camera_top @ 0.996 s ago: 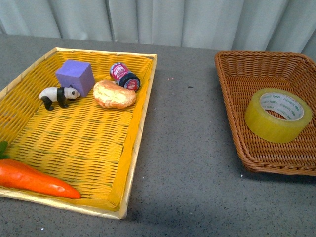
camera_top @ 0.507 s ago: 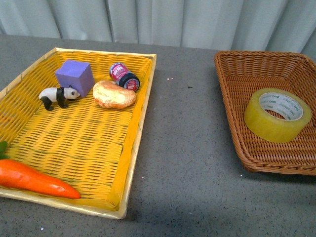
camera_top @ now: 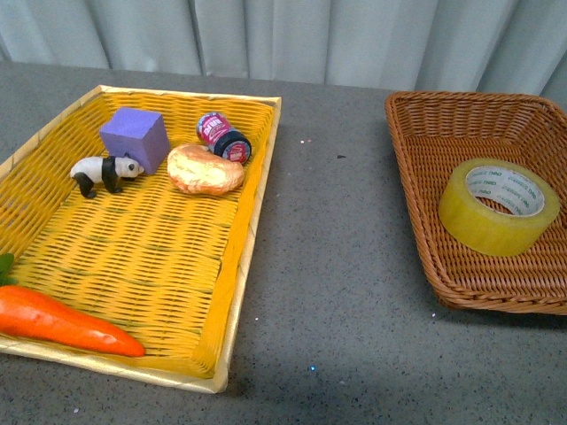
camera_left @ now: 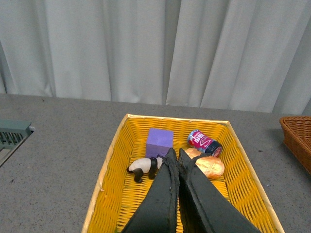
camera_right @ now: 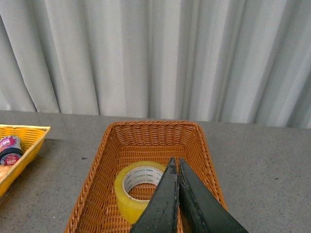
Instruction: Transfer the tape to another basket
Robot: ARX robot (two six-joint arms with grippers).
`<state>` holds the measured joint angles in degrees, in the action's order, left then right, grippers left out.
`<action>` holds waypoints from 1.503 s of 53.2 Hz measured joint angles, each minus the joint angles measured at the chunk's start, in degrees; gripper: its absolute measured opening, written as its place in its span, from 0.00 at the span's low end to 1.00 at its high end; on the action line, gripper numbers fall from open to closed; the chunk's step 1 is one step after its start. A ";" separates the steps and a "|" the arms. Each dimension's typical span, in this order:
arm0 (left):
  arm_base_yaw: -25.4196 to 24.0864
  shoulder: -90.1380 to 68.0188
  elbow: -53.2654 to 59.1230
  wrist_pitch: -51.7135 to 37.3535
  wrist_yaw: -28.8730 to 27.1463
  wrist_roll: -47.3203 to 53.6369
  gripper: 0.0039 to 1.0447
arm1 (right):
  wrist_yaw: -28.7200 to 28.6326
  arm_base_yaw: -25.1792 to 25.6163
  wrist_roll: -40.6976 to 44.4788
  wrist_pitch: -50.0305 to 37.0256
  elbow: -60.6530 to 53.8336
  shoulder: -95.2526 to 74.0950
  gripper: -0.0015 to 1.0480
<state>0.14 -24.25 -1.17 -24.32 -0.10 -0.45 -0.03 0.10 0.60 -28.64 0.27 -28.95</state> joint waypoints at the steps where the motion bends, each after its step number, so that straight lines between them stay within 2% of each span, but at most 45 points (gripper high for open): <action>1: 0.00 0.28 0.00 0.26 0.00 0.00 0.03 | 0.00 0.00 0.00 0.31 0.00 0.35 0.01; 12: 0.00 6.51 0.00 6.36 0.00 0.02 0.03 | 0.00 0.00 0.00 7.32 0.00 7.69 0.01; 37: 0.00 14.05 0.00 13.92 0.00 0.02 0.03 | 0.00 0.00 0.00 16.22 0.00 16.72 0.01; 42: 0.00 22.18 0.00 23.54 0.11 0.02 0.03 | 0.00 0.00 0.00 17.99 0.00 18.51 0.01; 49: 0.00 23.93 0.00 24.15 0.11 0.02 0.03 | -0.13 0.00 0.00 27.69 0.02 26.32 0.01; 57: 0.00 24.04 0.00 24.24 0.11 -0.02 0.04 | -0.04 0.00 0.04 28.50 0.02 28.63 0.01; 80: 0.00 24.02 0.00 24.24 0.11 0.00 0.73 | -0.07 0.00 0.00 28.55 0.02 28.68 0.68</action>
<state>0.14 -0.23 -1.17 -0.08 0.01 -0.45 -0.10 0.10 0.60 -0.10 0.30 -0.27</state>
